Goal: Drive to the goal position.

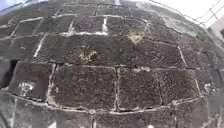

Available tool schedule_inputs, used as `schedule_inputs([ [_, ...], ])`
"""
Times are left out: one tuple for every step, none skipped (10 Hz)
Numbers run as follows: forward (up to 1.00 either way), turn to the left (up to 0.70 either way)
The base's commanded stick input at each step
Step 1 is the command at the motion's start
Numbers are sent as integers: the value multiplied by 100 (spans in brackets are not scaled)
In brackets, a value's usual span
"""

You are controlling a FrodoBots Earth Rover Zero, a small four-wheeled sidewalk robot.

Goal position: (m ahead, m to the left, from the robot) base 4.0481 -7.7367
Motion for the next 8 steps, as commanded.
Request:
schedule_inputs([
  [-70, 0],
  [-70, 0],
  [-70, 0],
  [-70, 0],
  [-70, 0],
  [-70, 0],
  [-70, 0],
  [-70, 0],
])
